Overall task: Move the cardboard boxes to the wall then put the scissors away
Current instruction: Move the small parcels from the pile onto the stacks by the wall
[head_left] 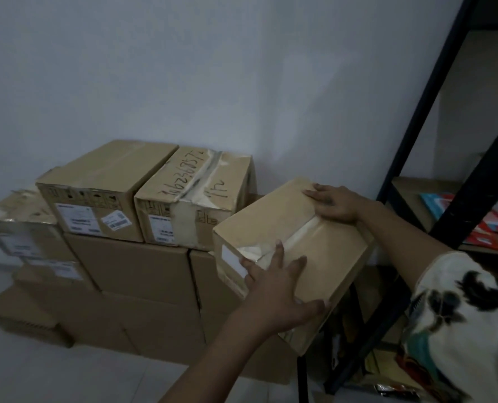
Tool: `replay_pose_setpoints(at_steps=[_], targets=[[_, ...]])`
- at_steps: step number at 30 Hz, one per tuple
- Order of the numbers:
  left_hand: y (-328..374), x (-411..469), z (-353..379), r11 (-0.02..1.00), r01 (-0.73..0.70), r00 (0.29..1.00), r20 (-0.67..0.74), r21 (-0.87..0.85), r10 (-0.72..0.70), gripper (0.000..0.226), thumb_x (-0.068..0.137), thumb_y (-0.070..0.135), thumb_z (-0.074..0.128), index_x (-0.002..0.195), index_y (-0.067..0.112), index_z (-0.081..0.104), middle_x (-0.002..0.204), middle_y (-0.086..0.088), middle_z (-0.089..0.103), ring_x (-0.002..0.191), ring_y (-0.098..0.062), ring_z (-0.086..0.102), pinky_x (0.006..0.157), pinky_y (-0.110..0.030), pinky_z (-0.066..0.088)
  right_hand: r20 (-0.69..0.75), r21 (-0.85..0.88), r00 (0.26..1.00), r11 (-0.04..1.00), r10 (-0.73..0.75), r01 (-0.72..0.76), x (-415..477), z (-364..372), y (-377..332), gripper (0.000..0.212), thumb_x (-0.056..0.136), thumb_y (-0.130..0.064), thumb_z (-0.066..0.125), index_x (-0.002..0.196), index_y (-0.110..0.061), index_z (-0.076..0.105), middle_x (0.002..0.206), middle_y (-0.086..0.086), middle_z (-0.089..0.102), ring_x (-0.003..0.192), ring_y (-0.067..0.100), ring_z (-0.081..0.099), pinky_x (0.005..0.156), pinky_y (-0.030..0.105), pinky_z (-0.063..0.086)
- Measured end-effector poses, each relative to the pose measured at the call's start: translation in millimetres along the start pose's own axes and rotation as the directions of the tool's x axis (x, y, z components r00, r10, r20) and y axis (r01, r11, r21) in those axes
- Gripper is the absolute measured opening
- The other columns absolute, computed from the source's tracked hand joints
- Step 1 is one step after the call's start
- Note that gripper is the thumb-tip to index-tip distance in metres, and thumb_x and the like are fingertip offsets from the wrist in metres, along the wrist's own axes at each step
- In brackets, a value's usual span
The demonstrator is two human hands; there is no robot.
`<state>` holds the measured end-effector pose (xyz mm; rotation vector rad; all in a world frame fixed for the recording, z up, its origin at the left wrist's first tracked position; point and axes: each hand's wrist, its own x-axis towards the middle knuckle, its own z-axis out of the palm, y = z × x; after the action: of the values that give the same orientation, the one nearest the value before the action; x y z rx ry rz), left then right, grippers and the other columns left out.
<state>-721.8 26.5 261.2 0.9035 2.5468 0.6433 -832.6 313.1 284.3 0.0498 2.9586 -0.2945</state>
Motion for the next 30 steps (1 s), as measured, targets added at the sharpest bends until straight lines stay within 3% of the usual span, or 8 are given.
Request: replay_pose_setpoints(at_steps=[3, 6, 10, 13, 17, 23, 26, 30], targets=[[-9, 1, -16, 0.994, -0.044, 0.998, 0.045, 0.096, 0.039, 0.086, 0.081, 0.062, 0.063, 0.151, 0.044, 0.016, 0.160, 0.007, -0.020, 0.141, -0.053, -0.009, 0.116, -0.061, 0.009, 0.011, -0.050, 0.999, 0.998, -0.030, 0.031, 13, 2, 5, 0.075, 0.072, -0.075, 0.025, 0.144, -0.060, 0.011, 0.162, -0.016, 0.005, 0.145, 0.031, 0.021, 0.115, 0.059, 0.018], [-16, 3, -34, 0.922, 0.004, 0.999, -0.047, 0.386, 0.015, 0.092, 0.080, 0.058, 0.065, 0.152, 0.041, 0.010, 0.162, 0.004, -0.014, 0.142, -0.041, 0.020, 0.114, -0.054, 0.024, 0.031, -0.088, 0.999, 0.995, -0.044, 0.047, 21, 0, 6, 0.081, 0.065, -0.080, 0.016, 0.143, -0.062, 0.005, 0.162, -0.018, 0.000, 0.144, 0.035, 0.019, 0.114, 0.059, 0.017], [-17, 16, -43, 0.774, 0.098, 0.985, -0.174, 0.625, 0.016, 0.099, 0.081, 0.068, 0.057, 0.153, 0.039, -0.004, 0.160, -0.003, -0.020, 0.143, -0.050, 0.002, 0.114, -0.057, 0.012, 0.043, -0.133, 0.998, 0.989, -0.053, 0.058, 25, -1, 4, 0.083, 0.066, -0.080, 0.015, 0.145, -0.059, 0.001, 0.162, -0.016, -0.003, 0.142, 0.037, 0.021, 0.113, 0.058, 0.020], [-30, 37, -45, 0.781, -0.075, 0.988, -0.061, 0.620, 0.143, 0.098, 0.080, 0.069, 0.057, 0.150, 0.046, -0.008, 0.158, 0.005, -0.026, 0.141, -0.046, -0.023, 0.114, -0.060, 0.001, 0.056, -0.194, 0.997, 0.979, -0.049, 0.059, 23, -2, 0, 0.078, 0.075, -0.072, 0.019, 0.148, -0.054, -0.001, 0.163, -0.013, -0.003, 0.140, 0.035, 0.023, 0.111, 0.056, 0.023], [-51, 57, -45, 0.827, -0.256, 0.965, 0.082, 0.500, 0.250, 0.087, 0.082, 0.068, 0.053, 0.148, 0.053, -0.002, 0.161, 0.011, -0.014, 0.144, -0.039, -0.020, 0.117, -0.056, -0.003, 0.002, -0.305, 1.000, 0.952, -0.009, 0.009, 19, 1, -8, 0.071, 0.087, -0.066, 0.020, 0.153, -0.046, -0.001, 0.164, -0.009, -0.001, 0.139, 0.032, 0.024, 0.107, 0.054, 0.026], [-49, 72, -37, 0.843, -0.225, 0.970, 0.034, 0.488, 0.239, 0.085, 0.081, 0.074, 0.048, 0.147, 0.055, -0.002, 0.162, 0.009, -0.007, 0.146, -0.043, -0.009, 0.115, -0.062, 0.000, -0.195, -0.361, 0.952, 0.886, 0.234, -0.292, 7, 13, -48, 0.050, 0.102, -0.043, 0.022, 0.151, -0.031, 0.029, 0.154, 0.008, 0.035, 0.136, 0.032, 0.034, 0.107, 0.051, 0.029], [-37, 79, -30, 0.856, -0.168, 0.977, -0.029, 0.489, 0.209, 0.086, 0.079, 0.080, 0.043, 0.148, 0.053, 0.000, 0.163, 0.006, -0.004, 0.144, -0.048, -0.005, 0.113, -0.064, 0.002, -0.146, -0.235, 0.958, 0.932, 0.247, -0.276, -11, 13, -64, 0.047, 0.100, -0.041, 0.029, 0.145, -0.031, 0.040, 0.149, 0.009, 0.042, 0.131, 0.033, 0.038, 0.103, 0.045, 0.034], [-22, 89, -21, 0.864, -0.070, 0.982, -0.117, 0.499, 0.147, 0.085, 0.082, 0.079, 0.037, 0.151, 0.046, 0.000, 0.163, 0.002, -0.004, 0.143, -0.052, -0.003, 0.110, -0.066, 0.003, -0.087, -0.157, 0.977, 0.966, 0.193, -0.205, -36, 16, -77, 0.050, 0.099, -0.047, 0.030, 0.148, -0.037, 0.035, 0.152, 0.002, 0.040, 0.133, 0.032, 0.035, 0.102, 0.045, 0.033]])
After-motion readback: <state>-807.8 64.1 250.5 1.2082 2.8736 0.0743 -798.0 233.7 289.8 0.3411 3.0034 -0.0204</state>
